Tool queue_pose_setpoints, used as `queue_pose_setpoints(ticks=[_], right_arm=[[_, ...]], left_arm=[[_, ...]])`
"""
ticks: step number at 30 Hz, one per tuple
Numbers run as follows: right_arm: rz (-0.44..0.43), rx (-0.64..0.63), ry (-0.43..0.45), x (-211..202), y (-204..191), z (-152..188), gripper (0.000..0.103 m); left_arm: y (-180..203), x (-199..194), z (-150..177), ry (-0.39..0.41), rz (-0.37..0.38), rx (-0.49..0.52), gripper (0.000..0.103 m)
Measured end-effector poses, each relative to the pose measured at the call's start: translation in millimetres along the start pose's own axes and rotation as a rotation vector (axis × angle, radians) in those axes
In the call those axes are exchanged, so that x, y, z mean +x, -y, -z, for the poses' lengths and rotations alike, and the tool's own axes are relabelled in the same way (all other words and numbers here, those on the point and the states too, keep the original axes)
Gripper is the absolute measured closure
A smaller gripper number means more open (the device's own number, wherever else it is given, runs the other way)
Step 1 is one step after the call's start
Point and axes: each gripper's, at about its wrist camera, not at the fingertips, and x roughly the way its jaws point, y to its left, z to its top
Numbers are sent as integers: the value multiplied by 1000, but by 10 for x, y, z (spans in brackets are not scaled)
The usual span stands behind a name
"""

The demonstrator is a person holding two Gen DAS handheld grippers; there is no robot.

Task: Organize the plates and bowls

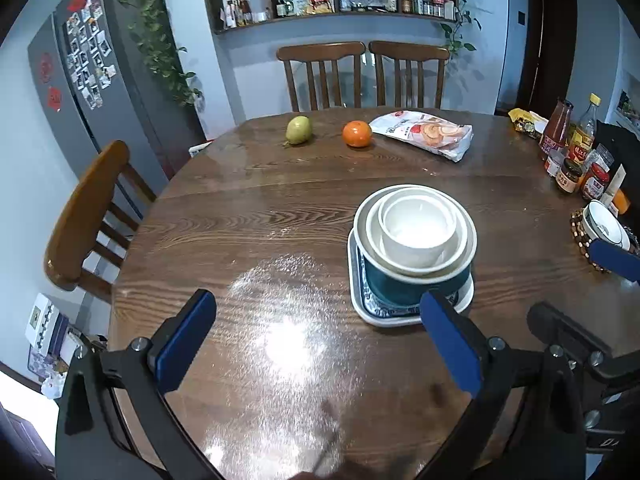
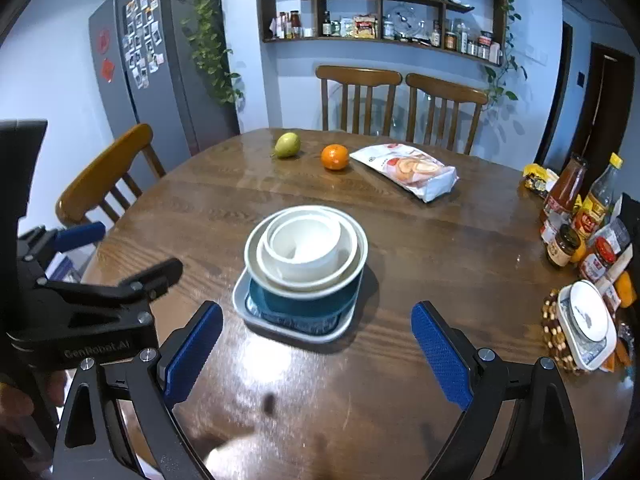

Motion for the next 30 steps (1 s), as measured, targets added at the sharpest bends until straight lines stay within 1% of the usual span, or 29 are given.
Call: queue_pose_setpoints(ticks=[3, 10, 18, 30], right_arm=[[-2, -9, -11, -49, -53, 76, 8], [-3, 5, -29, -90, -73, 215, 8], [0, 14, -42, -120, -55, 323, 8], [9, 15, -41, -131, -51, 335, 7]], left_arm=[[43, -80, 68, 4, 17, 29, 1], [82, -111, 198, -13, -2, 64, 1], [129, -139, 284, -23, 5, 71, 1], [170, -137, 298, -25, 5, 70, 1]])
